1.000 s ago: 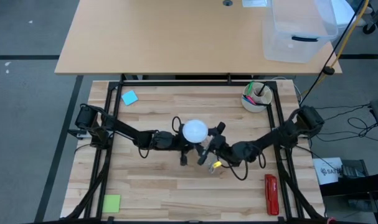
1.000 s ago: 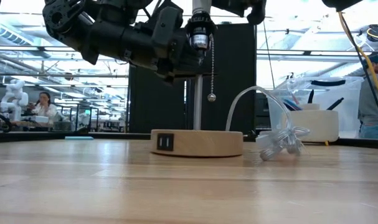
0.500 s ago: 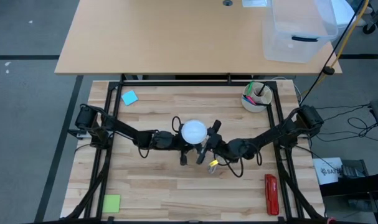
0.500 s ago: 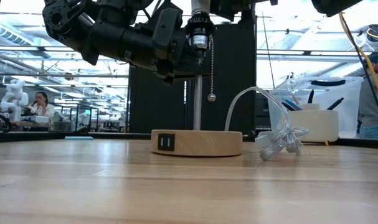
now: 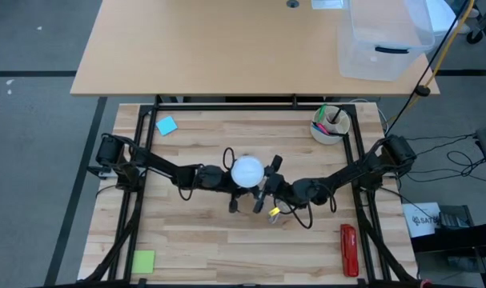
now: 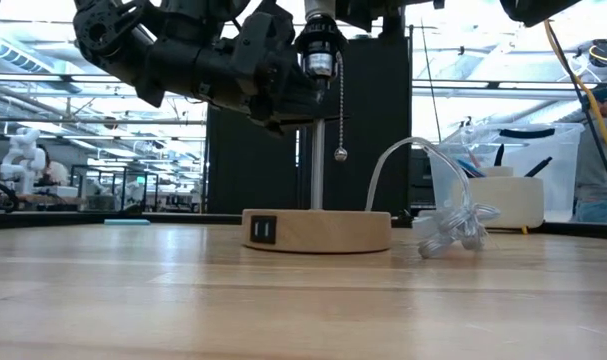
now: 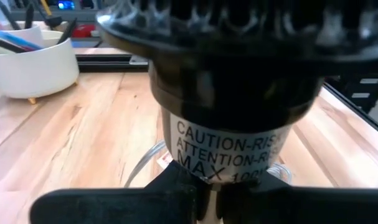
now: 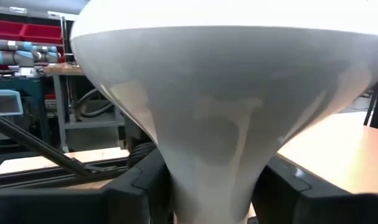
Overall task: Screw lightbulb
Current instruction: Remove the lightbulb from the lamp
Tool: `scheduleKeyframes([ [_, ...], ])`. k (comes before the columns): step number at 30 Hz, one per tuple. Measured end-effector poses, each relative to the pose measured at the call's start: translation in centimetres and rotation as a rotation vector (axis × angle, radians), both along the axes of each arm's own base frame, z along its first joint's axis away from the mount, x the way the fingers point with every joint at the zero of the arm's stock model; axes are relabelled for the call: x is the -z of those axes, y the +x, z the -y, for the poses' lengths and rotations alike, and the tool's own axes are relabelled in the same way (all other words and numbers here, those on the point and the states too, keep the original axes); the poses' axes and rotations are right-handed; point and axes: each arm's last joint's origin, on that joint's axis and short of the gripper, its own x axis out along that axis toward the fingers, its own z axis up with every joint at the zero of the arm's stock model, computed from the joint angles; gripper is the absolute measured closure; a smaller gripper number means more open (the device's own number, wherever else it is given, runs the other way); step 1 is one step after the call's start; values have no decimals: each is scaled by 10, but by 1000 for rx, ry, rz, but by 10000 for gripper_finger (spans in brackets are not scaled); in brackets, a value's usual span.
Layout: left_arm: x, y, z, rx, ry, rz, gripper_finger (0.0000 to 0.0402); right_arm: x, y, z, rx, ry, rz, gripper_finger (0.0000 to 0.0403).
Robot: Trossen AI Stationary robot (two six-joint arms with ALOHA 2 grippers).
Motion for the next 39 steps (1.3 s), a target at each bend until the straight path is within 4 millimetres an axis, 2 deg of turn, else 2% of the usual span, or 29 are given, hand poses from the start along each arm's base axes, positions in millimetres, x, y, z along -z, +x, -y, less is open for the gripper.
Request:
scheduleKeyframes([
  [6, 0, 0, 1, 57, -3, -3, 374, 0, 0, -1, -44, -27, -26, 242],
  [20, 0, -1, 5, 189, -10, 1, 374, -13, -12, -2, -194, -82, -143, 241],
  [39, 0, -2, 8, 322, -4, 12, 374, -12, -2, 26, -557, -166, -154, 241],
])
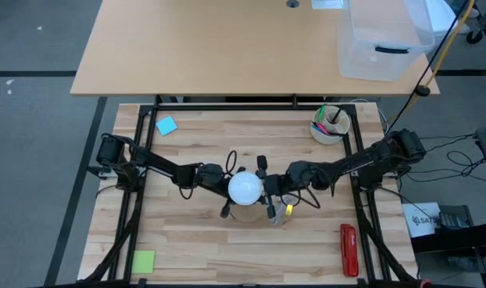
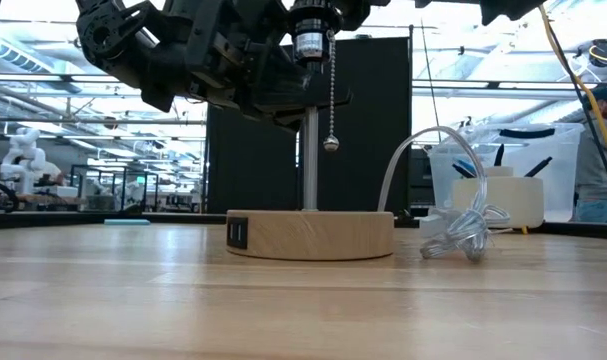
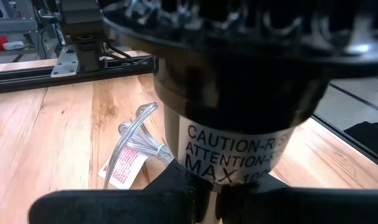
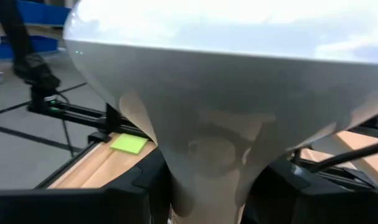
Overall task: Screw lightbulb
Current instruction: Remove the lightbulb from the lamp
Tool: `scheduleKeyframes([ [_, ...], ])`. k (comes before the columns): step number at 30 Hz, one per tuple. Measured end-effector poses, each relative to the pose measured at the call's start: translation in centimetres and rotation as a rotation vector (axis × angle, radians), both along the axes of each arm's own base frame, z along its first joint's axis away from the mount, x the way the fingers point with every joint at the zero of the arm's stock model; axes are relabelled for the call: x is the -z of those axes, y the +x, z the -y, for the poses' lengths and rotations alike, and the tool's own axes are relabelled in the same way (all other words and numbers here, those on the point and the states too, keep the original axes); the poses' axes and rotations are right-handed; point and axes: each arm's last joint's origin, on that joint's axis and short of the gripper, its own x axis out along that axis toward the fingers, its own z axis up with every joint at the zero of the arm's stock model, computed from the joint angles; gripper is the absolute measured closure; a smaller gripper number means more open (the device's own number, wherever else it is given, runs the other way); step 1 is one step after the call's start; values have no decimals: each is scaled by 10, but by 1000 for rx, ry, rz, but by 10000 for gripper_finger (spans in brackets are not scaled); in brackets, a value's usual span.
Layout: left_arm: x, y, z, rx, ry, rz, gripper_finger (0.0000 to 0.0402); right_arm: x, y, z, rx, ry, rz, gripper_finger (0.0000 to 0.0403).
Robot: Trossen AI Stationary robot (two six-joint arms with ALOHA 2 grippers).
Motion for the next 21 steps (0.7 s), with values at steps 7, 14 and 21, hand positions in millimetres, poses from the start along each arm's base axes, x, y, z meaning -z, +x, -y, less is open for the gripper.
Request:
scheduleKeyframes([
  [7, 0, 0, 0, 11, -5, -1, 374, 1, 3, 15, -118, -2, -4, 242],
  [14, 0, 0, 1, 28, -10, -1, 374, 1, 4, 34, -278, 9, -2, 242],
  [21, 0, 0, 1, 58, -19, -2, 374, -2, 4, 43, -378, 7, 39, 242],
])
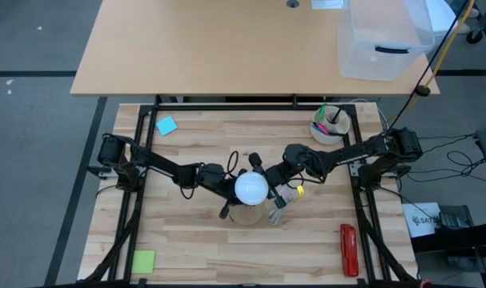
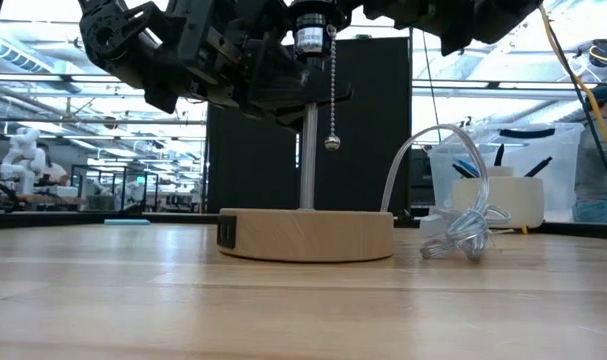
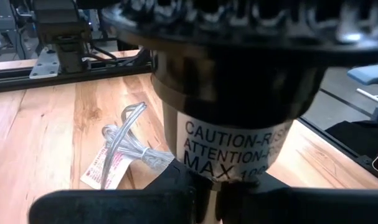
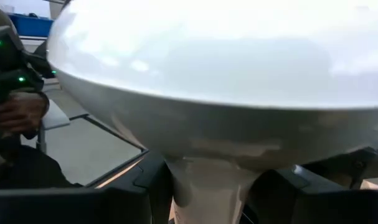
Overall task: Screw lightbulb
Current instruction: Remove the lightbulb from the lamp
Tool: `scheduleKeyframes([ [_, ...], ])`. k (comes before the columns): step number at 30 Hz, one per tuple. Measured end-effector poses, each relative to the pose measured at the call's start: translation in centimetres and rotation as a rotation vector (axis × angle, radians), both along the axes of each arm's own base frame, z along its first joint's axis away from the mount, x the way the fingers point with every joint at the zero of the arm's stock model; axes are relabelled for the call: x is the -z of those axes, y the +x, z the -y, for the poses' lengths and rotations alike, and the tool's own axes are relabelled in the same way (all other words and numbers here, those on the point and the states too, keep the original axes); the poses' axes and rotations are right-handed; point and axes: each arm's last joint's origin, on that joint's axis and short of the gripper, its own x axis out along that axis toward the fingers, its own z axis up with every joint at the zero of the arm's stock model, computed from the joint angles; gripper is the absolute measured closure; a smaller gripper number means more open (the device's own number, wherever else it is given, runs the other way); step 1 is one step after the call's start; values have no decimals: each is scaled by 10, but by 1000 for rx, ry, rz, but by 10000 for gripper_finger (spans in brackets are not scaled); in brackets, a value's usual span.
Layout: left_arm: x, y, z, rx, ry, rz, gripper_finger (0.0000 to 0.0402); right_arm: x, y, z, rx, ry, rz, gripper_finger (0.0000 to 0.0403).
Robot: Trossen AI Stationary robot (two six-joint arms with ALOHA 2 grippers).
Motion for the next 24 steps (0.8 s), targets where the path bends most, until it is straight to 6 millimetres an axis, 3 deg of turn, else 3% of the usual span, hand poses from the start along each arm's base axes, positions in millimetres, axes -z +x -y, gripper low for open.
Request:
scheduleKeyframes([
  [15, 0, 0, -3, 31, 0, 5, 374, -10, -2, 2, -44, 19, 98, 242],
  [24, 0, 0, -4, -22, 4, 1, 374, -14, -1, 7, 46, 25, 138, 242],
])
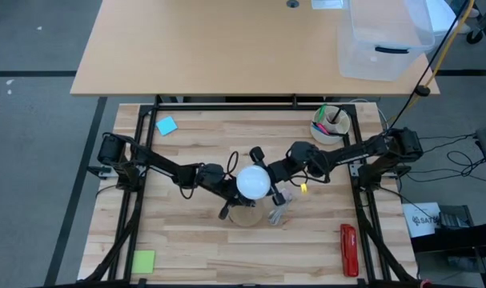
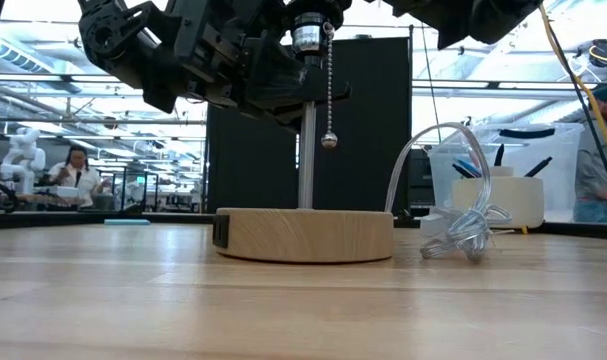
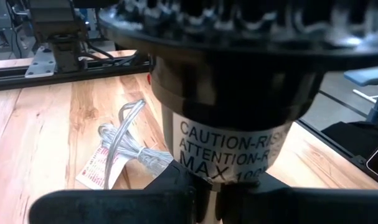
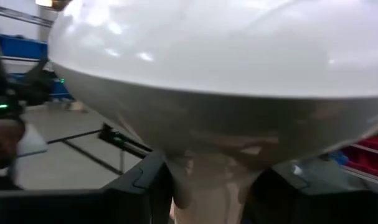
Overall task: Screw lightbulb
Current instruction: Remove the lightbulb from the lamp
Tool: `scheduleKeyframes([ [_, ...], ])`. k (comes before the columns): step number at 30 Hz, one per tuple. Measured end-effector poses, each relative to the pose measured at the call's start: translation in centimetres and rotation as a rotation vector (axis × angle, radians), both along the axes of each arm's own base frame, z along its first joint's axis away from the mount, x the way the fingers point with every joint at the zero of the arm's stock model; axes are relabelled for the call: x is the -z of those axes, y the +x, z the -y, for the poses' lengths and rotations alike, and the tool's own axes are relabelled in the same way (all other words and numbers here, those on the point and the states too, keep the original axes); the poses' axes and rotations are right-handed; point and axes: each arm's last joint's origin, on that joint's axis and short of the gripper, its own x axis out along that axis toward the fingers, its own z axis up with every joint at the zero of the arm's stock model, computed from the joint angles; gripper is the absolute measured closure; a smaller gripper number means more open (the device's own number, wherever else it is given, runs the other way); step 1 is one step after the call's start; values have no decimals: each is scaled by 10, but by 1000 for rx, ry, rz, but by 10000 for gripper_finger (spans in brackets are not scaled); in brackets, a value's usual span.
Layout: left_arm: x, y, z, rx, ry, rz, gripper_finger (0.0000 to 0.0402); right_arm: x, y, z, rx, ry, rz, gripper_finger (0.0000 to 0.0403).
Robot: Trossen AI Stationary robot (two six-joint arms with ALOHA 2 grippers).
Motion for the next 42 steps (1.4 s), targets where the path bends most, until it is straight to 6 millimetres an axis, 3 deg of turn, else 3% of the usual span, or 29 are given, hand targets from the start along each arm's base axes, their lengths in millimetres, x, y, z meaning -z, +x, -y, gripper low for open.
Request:
scheduleKeyframes([
  [11, -1, 0, 0, -18, 7, 22, 373, -24, -17, 2, 157, -7, -4, 242],
  [22, -2, 2, -2, -85, 3, 45, 300, -41, -50, -9, 332, -68, -157, 242],
  [35, -13, -6, -3, -103, -9, -36, 173, -24, -63, -19, 467, -86, -406, 242],
  [42, -34, -20, -5, -107, 3, -101, 148, -12, -67, -13, 603, -103, -541, 242],
])
